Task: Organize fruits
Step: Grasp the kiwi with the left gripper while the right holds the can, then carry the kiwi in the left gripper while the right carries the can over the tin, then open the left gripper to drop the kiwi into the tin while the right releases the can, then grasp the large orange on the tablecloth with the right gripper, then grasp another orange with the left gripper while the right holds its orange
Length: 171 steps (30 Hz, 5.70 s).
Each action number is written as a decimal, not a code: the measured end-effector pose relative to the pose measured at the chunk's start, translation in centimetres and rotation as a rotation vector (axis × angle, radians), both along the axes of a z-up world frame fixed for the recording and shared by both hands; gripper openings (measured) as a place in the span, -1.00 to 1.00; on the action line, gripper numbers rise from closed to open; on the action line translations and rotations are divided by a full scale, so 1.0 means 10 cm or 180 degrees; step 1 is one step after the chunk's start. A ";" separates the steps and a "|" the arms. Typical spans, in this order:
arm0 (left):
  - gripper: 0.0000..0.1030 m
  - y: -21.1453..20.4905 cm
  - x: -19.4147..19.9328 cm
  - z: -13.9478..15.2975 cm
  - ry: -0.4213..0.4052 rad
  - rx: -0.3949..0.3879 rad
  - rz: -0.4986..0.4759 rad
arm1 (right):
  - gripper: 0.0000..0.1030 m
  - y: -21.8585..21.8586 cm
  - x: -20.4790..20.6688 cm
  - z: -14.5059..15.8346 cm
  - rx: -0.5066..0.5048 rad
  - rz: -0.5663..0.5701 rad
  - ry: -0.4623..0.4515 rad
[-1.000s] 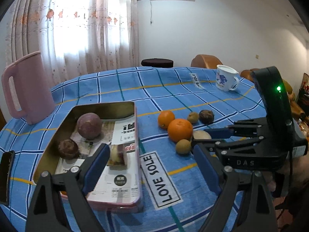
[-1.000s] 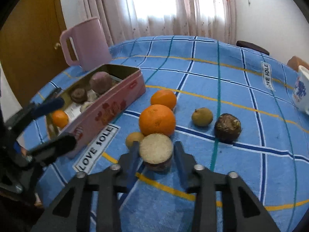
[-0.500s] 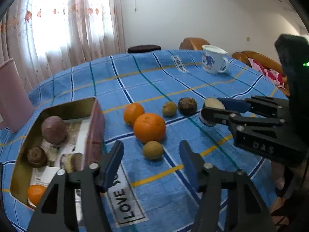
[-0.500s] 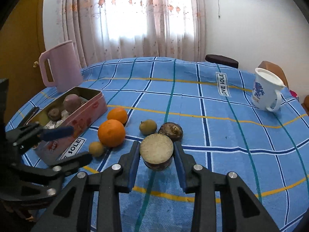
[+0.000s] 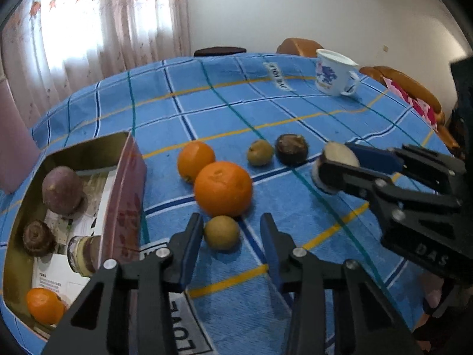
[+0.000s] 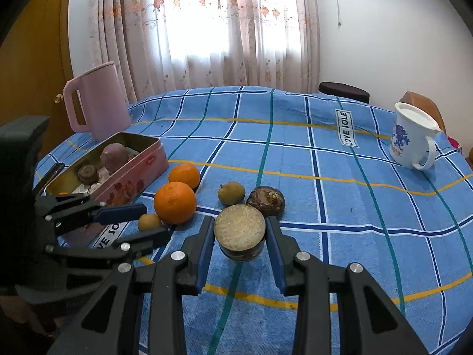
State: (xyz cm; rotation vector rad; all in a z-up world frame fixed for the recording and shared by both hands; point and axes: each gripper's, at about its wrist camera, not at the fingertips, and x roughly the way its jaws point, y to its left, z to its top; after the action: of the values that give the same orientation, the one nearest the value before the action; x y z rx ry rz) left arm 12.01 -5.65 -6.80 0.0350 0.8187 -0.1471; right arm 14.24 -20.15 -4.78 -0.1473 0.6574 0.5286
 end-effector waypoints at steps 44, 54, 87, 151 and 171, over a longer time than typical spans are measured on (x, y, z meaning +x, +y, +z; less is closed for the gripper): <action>-0.45 0.10 -0.40 0.30 -0.0860 -0.0122 0.0089 | -0.29 -0.11 -0.28 0.17 0.0303 0.0196 -0.0511; -0.45 0.13 -0.46 0.33 -0.0972 -0.0146 0.0138 | -0.29 -0.11 -0.36 0.20 0.0324 0.0230 -0.0662; -0.45 0.42 -0.59 0.42 -0.1202 -0.0200 0.0327 | -0.29 0.26 -0.49 0.33 0.0181 0.0371 -0.1018; 0.63 1.05 -0.51 0.42 -0.0884 -0.0251 0.0744 | 0.10 0.96 0.36 -0.20 -0.0335 0.0560 0.0330; 0.37 -0.03 0.34 0.29 -0.0466 0.0132 0.0170 | -0.06 -0.08 0.54 0.01 -0.0073 -0.0327 -0.0073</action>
State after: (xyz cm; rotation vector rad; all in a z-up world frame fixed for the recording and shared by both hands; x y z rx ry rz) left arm 15.42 -5.95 -3.91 0.0623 0.6758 -0.0762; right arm 19.59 -20.91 -4.66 -0.1401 0.6453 0.4202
